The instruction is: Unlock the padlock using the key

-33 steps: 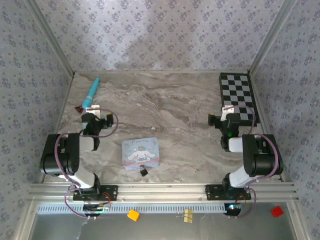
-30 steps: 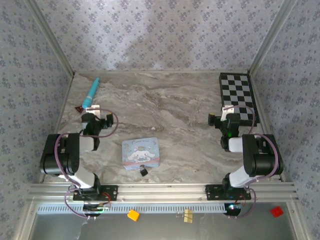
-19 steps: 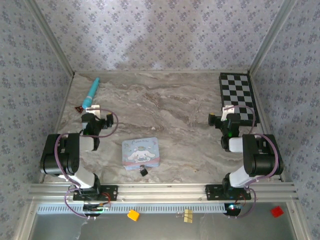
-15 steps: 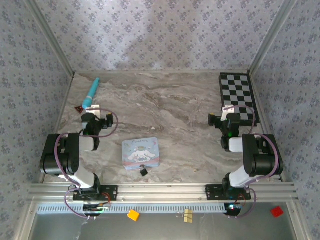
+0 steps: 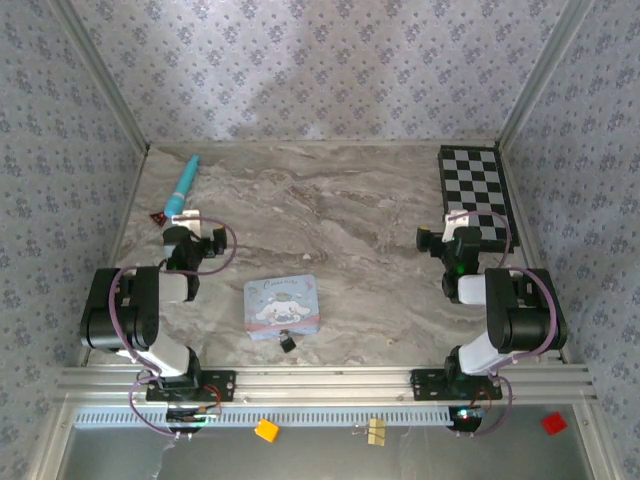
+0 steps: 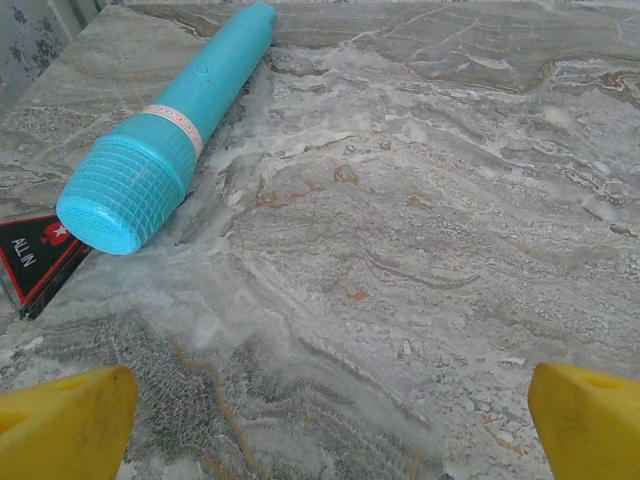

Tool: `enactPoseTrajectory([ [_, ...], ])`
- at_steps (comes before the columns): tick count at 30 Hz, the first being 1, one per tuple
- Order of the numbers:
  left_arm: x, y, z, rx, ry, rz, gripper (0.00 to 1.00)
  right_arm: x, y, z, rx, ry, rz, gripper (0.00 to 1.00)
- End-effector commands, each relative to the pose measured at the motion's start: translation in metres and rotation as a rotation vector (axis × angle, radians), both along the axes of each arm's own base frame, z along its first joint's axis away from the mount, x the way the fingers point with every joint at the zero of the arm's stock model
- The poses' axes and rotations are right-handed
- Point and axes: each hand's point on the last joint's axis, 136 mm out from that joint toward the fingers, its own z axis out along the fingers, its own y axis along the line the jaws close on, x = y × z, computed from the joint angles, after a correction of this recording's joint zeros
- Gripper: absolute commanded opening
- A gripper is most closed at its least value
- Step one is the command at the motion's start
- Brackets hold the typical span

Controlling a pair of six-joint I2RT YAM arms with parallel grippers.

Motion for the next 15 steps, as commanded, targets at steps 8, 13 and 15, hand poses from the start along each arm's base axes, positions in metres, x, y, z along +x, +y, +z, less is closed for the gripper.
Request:
enactPoseTrajectory([
  [8,-0.041,-0.031,0.106,0.054,-0.157,-0.046,1.0,-0.022,0.023,0.057,-0.052,-0.032,0.047,0.99],
  [13,-0.076,-0.006,0.145,-0.2,-0.138,0.183,1.0,-0.04,0.037,0.105,0.213,-0.088,0.036,0.99],
  [15,-0.095,0.006,0.14,-0.311,-0.091,0.3,1.0,-0.049,0.038,0.123,0.323,-0.091,0.006,0.99],
])
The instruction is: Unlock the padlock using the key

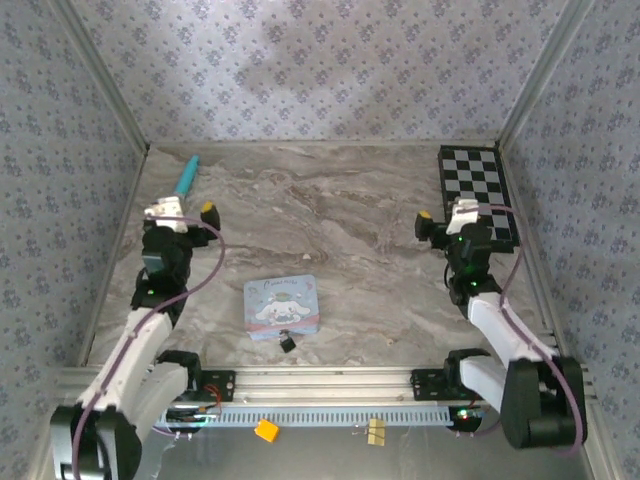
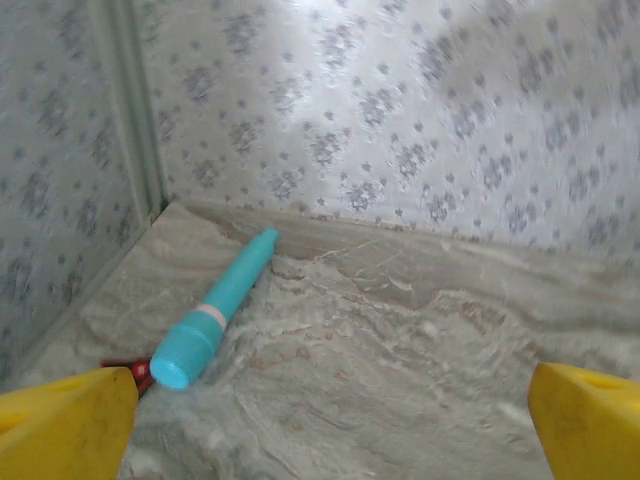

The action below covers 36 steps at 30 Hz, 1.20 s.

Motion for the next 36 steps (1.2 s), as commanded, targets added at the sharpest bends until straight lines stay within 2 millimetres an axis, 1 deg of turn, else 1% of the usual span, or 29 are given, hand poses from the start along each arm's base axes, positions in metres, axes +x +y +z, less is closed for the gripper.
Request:
enactPoseTrajectory([
  [1,-0.042,0.028,-0.047,-0.263,0.23,0.232,1.0,-0.019,0.003,0.005,0.252,0.108,-0.053,0.99],
  [2,-0.058,0.038,-0.057,-0.33,0.265,0.319,1.0,-0.028,-0.007,0.001,0.335,0.159,-0.141,0.99],
  [3,-0.072,0.045,-0.065,-0.378,0.289,0.389,1.0,-0.04,-0.017,-0.008,0.418,0.215,-0.245,0.99],
  [4,-0.082,0.049,-0.071,-0.393,0.304,0.408,1.0,-0.049,-0.019,-0.015,0.514,0.259,-0.291,0.99],
  [6,-0.09,0.039,-0.076,-0.383,0.311,0.318,1.0,-0.047,-0.005,-0.01,0.482,0.248,-0.131,0.99],
  [7,-0.094,0.033,-0.079,-0.389,0.31,0.272,1.0,-0.049,0.002,-0.015,0.489,0.271,-0.09,0.99],
  [9,-0.1,0.018,-0.081,-0.429,0.305,0.177,1.0,-0.057,0.008,-0.033,0.487,0.377,-0.081,0.99],
  [10,-0.102,0.007,-0.08,-0.469,0.301,0.116,1.0,-0.062,0.015,-0.042,0.484,0.446,-0.063,0.99],
  [13,-0.1,-0.035,-0.081,-0.617,0.327,-0.091,1.0,-0.081,0.039,-0.062,0.442,0.625,-0.001,0.99],
  [14,-0.1,-0.05,-0.084,-0.663,0.352,-0.157,1.0,-0.089,0.046,-0.067,0.404,0.672,0.009,0.99],
  [15,-0.101,-0.06,-0.09,-0.682,0.38,-0.189,1.0,-0.095,0.051,-0.071,0.367,0.702,0.016,0.99],
  [16,-0.104,-0.065,-0.097,-0.685,0.414,-0.187,1.0,-0.103,0.057,-0.074,0.323,0.729,0.027,0.99],
  [18,-0.11,-0.071,-0.105,-0.631,0.435,-0.176,1.0,-0.119,0.069,-0.078,0.256,0.778,0.057,0.99],
  [21,-0.116,-0.089,-0.098,-0.521,0.396,-0.257,1.0,-0.14,0.085,-0.084,0.194,0.833,0.087,0.98],
  [23,-0.118,-0.099,-0.094,-0.463,0.383,-0.298,1.0,-0.154,0.091,-0.093,0.174,0.876,0.083,0.98],
  [24,-0.118,-0.103,-0.093,-0.449,0.382,-0.309,1.0,-0.16,0.092,-0.098,0.166,0.894,0.072,0.97],
  [26,-0.116,-0.118,-0.092,-0.42,0.381,-0.357,1.0,-0.173,0.092,-0.11,0.152,0.94,0.046,0.95],
  [30,-0.114,-0.146,-0.084,-0.37,0.361,-0.437,1.0,-0.192,0.088,-0.125,0.159,1.001,-0.011,0.93],
  [34,-0.111,-0.172,-0.074,-0.316,0.338,-0.515,1.0,-0.212,0.095,-0.142,0.218,1.06,-0.025,0.88],
  [36,-0.109,-0.18,-0.072,-0.296,0.34,-0.529,1.0,-0.222,0.098,-0.151,0.235,1.086,-0.031,0.86],
])
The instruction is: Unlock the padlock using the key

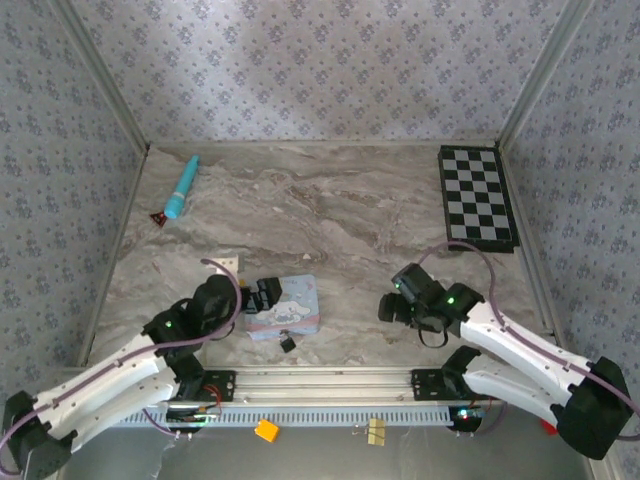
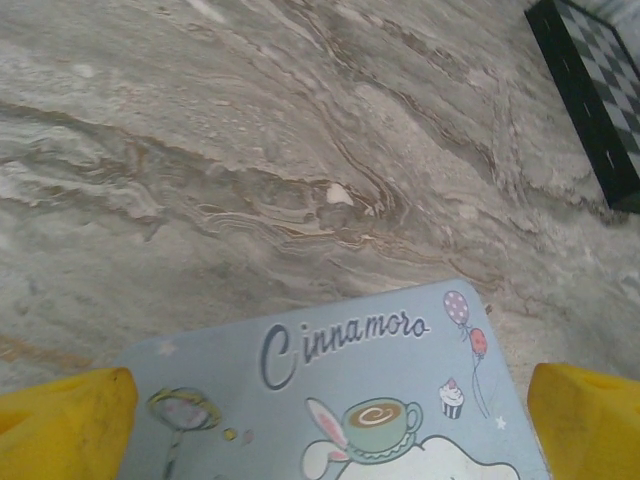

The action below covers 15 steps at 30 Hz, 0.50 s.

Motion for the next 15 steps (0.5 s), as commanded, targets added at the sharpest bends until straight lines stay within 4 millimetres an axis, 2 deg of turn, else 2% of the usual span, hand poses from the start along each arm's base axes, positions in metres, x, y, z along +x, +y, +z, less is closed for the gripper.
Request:
enactPoseTrajectory([
  [1,0.014,-0.016,0.041,-0.037,-0.123,-0.009,1.0,-0.021,-0.005,-0.015,0.003,0.076,-0.089,0.85],
  [4,0.016,-0.021,0.043,-0.043,-0.133,-0.008,1.0,-0.031,-0.005,-0.023,-0.005,0.1,-0.103,0.8],
  [10,0.019,-0.018,0.044,-0.066,-0.147,0.03,1.0,-0.046,0.006,-0.039,0.05,0.153,-0.128,0.65],
  [15,0.02,-0.018,0.043,-0.077,-0.15,0.034,1.0,-0.046,0.006,-0.042,0.048,0.14,-0.146,0.55],
])
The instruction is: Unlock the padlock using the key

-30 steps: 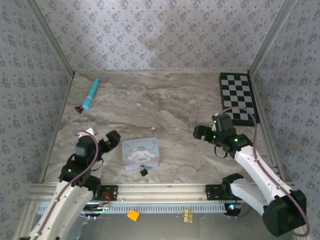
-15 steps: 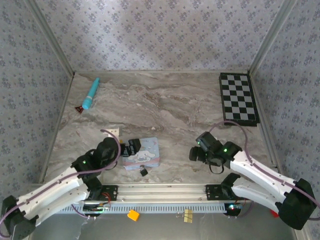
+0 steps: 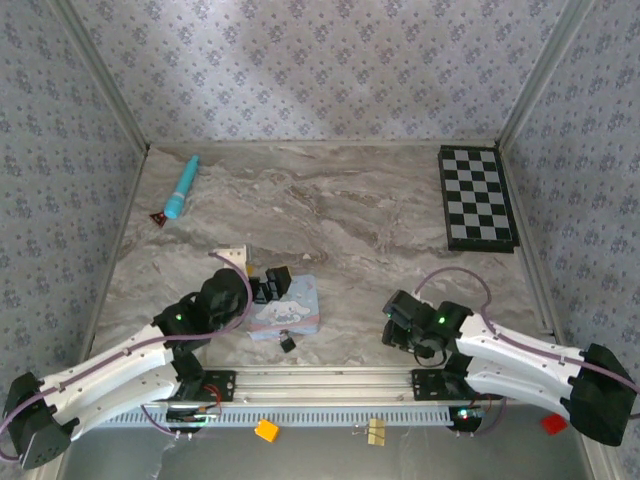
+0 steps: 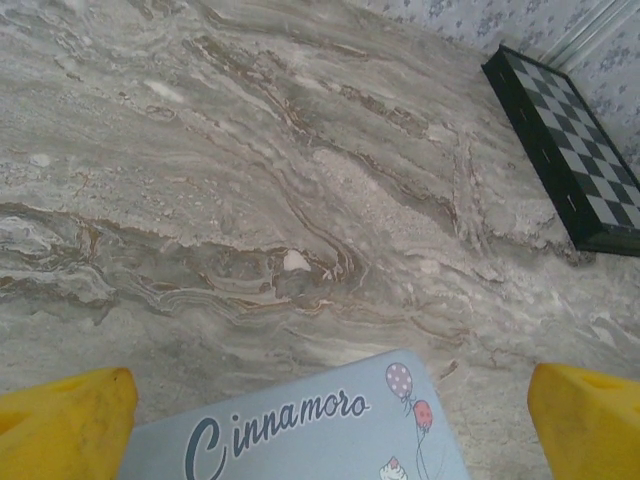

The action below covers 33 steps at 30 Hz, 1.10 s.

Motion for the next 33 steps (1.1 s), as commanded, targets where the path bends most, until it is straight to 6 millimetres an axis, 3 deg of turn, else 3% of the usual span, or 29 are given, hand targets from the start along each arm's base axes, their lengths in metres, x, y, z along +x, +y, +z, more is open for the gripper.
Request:
enactPoseTrajectory([
  [1,0.003,-0.002,0.012,-0.037,-0.038,0.015,1.0,0.001,0.001,-0.002,0.019,-0.005,-0.057,0.53],
  [11,0.001,-0.003,0.01,-0.054,-0.028,0.008,1.0,0.003,0.008,-0.007,0.07,-0.015,-0.104,0.33],
  [33,-0.004,-0.003,0.004,-0.077,-0.03,0.0,1.0,0.01,0.027,-0.007,0.097,-0.018,-0.072,0.27],
])
